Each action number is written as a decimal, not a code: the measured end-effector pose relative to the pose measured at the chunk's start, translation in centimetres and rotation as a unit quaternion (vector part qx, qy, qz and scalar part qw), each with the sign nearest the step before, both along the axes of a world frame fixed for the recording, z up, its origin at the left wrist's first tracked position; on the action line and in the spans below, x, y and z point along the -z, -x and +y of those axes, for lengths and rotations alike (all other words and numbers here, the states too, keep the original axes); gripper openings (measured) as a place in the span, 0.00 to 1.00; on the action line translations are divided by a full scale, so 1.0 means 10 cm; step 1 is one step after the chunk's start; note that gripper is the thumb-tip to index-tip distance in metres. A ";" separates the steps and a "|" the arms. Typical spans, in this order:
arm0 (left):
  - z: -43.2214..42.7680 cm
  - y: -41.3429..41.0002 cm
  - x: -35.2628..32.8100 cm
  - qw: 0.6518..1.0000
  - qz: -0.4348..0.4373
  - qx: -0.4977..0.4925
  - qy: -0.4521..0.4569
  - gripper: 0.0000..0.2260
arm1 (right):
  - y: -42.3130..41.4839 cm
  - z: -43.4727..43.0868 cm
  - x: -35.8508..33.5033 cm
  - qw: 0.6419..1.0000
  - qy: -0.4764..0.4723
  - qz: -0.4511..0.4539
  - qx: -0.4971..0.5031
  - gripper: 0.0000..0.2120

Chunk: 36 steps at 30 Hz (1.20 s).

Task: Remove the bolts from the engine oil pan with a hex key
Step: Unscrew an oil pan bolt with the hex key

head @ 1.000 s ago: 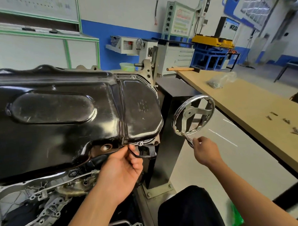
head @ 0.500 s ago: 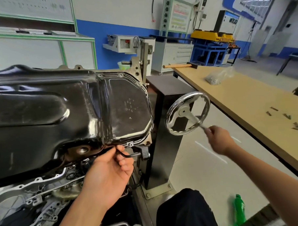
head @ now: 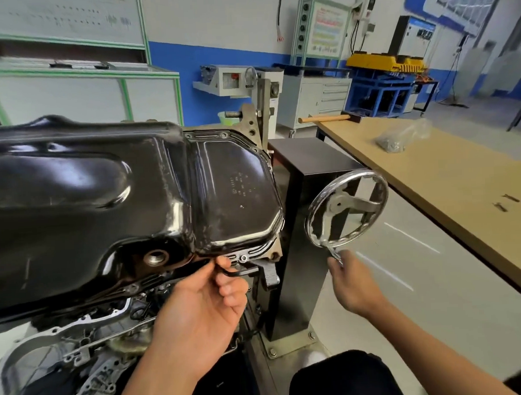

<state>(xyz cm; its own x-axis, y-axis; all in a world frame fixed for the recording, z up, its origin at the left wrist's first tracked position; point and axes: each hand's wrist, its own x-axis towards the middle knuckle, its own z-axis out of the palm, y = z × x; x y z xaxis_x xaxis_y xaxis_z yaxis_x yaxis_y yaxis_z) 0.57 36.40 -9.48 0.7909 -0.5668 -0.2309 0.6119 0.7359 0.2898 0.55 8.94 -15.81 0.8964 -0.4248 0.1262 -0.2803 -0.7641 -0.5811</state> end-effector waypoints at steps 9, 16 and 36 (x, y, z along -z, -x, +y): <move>0.09 -0.10 -0.09 0.999 0.016 0.034 0.036 0.13 | -0.22 -0.83 -1.24 0.951 -0.280 -0.120 0.048 0.16; 0.15 -0.16 -0.18 0.998 0.006 0.058 0.034 0.12 | -0.13 0.03 -0.10 0.997 -0.076 -0.010 0.008 0.15; 0.27 -0.44 -0.48 0.993 -0.016 0.112 -0.024 0.06 | -0.14 -0.55 -0.27 0.981 0.123 0.148 -0.039 0.16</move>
<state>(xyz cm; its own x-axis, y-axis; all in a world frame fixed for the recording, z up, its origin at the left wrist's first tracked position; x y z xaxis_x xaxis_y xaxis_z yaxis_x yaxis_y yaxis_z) 4.96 39.13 -4.64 0.6537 -0.7179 -0.2394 0.7486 0.5672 0.3433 1.92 3.42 -13.15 0.9379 -0.3426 -0.0538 -0.3436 -0.8965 -0.2797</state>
